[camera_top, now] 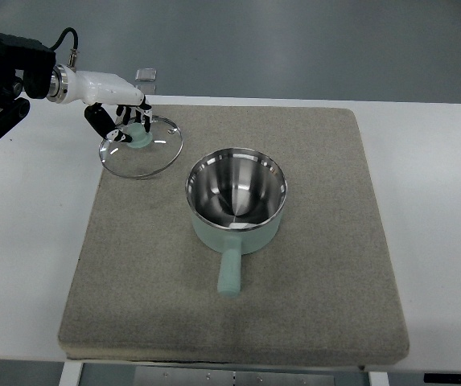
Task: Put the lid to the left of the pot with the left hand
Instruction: 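Lower the glass lid onto the mat beside the saucepan, left hand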
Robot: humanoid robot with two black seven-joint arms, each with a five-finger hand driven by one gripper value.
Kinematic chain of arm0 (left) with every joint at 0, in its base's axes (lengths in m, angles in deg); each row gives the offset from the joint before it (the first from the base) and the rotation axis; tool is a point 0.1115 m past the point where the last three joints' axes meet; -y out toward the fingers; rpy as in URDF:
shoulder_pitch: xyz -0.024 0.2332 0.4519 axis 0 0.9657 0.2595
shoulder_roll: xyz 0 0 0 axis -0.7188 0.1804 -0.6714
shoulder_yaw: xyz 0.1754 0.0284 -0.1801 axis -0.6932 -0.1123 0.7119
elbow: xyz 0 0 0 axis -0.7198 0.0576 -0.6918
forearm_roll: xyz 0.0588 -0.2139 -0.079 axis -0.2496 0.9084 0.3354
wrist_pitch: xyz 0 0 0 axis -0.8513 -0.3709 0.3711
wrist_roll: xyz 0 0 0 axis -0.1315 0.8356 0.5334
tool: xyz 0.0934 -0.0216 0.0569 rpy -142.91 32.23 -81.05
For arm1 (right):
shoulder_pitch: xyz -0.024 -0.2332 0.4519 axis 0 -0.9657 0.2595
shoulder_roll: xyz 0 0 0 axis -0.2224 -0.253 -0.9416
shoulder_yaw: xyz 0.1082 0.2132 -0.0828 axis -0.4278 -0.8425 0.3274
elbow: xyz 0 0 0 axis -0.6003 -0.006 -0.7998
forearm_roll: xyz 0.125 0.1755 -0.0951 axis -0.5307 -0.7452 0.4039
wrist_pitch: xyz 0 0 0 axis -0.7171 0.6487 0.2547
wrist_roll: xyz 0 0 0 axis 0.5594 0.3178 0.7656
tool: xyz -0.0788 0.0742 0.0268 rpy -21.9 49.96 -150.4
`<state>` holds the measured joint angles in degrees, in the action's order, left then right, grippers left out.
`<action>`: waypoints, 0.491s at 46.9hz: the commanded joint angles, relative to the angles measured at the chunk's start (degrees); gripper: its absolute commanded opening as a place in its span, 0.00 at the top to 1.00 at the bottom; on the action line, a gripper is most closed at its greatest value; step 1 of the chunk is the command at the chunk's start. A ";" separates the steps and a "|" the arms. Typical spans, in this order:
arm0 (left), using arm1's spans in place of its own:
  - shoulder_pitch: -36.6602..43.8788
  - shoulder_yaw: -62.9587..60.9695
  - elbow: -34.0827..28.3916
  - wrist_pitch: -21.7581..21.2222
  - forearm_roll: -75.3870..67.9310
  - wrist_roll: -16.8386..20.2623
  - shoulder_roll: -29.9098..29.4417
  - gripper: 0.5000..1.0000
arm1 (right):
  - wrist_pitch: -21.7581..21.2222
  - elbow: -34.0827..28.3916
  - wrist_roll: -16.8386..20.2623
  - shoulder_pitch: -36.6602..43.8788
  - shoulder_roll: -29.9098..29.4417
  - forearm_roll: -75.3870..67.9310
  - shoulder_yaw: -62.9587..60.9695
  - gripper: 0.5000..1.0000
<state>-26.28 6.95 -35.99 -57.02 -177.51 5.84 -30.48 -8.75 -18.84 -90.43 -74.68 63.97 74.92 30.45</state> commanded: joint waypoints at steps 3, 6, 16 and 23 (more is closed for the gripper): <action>0.36 -0.11 -3.01 -0.02 0.18 -0.03 2.37 1.00 | 0.00 0.03 0.00 -0.01 0.00 0.00 0.00 0.16; 0.71 -0.11 -3.01 -0.02 0.19 -0.03 2.90 1.00 | 0.00 -0.05 0.00 -0.01 0.00 0.00 0.00 0.16; 0.72 -0.20 -3.10 -1.16 0.10 -0.03 3.34 1.00 | 0.00 0.03 0.00 -0.01 0.00 0.00 0.00 0.16; 0.72 -0.20 -3.10 -1.25 0.10 -0.03 3.43 1.00 | -0.08 -0.06 0.00 -0.01 0.00 0.00 0.00 0.16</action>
<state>-25.54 6.75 -39.10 -58.18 -177.42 5.80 -27.08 -8.76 -18.81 -90.42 -74.67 63.97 74.92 30.45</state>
